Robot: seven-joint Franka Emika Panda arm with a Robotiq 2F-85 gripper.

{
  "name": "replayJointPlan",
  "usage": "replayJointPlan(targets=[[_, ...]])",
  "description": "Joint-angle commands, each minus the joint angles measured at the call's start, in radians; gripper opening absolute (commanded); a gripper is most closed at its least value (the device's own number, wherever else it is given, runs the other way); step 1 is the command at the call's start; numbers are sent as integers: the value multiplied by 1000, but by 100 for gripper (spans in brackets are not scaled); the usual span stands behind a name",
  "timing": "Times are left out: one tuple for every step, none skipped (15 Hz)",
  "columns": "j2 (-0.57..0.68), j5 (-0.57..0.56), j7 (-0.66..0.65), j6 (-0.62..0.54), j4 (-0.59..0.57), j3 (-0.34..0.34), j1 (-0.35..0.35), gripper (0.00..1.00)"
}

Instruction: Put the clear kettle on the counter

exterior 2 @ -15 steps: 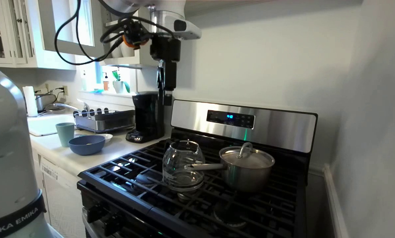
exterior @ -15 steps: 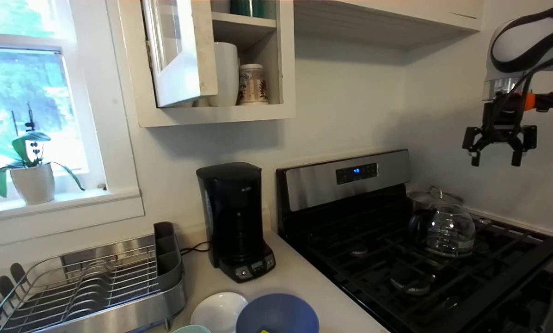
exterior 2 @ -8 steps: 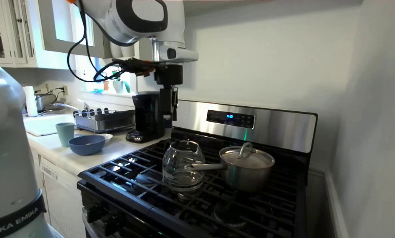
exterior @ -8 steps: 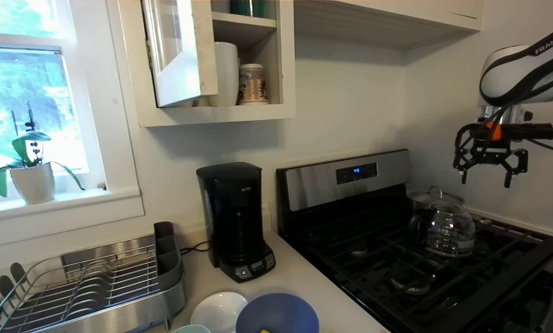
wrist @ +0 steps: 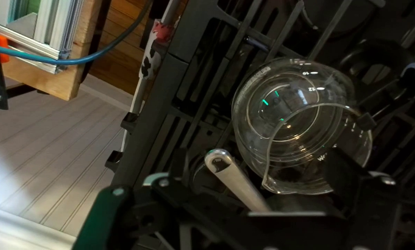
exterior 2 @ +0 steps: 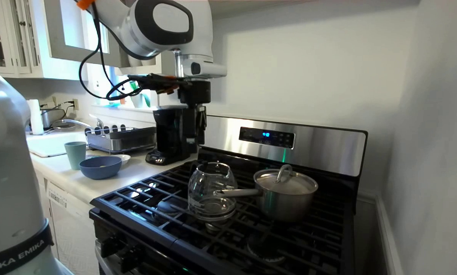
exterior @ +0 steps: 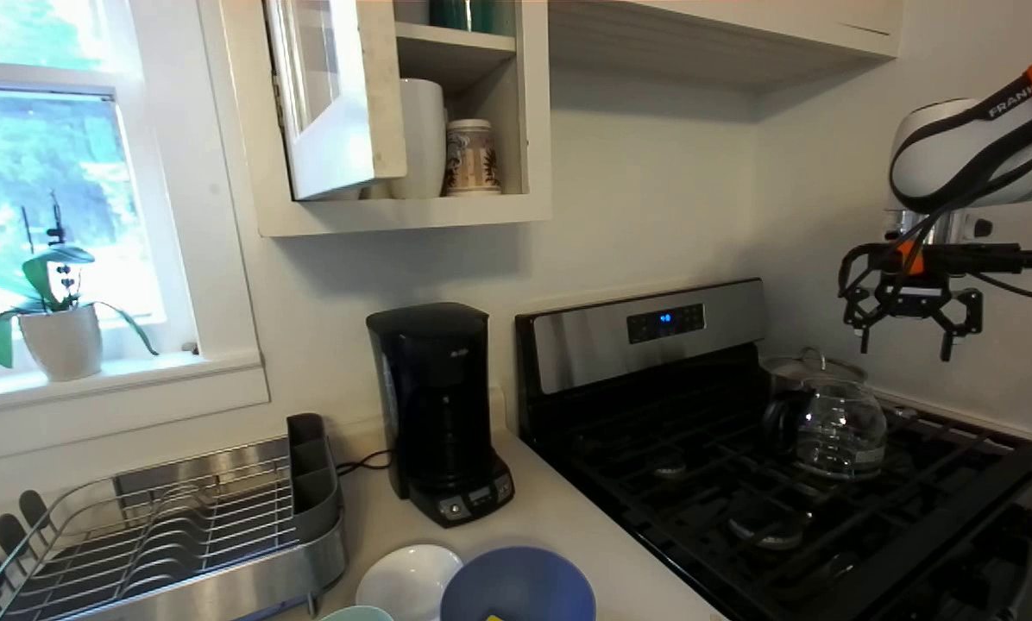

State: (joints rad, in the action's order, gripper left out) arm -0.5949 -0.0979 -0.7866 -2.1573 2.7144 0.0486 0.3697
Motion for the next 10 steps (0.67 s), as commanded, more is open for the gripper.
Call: replayJointPlan(targets=[[0,1,1,2,-1,-1,1,100],[0,1,1,2,-1,-1,1,100],[21,10,-14,-21,-1,-1,0,100],[32,16,-26,-38,6,-3,-1,100],[43,27,-29,-39,8,1,-5,100],[58,36,-55,-45,10,-2,-2,100],[72,39,-76,-60,13,-5,0,100],[89,53,-111,-70,14,-9,-2,100],[104,60,-138,-75,13,-11,-3,100],[118,70,-167,-91,14,-10,-5,100]])
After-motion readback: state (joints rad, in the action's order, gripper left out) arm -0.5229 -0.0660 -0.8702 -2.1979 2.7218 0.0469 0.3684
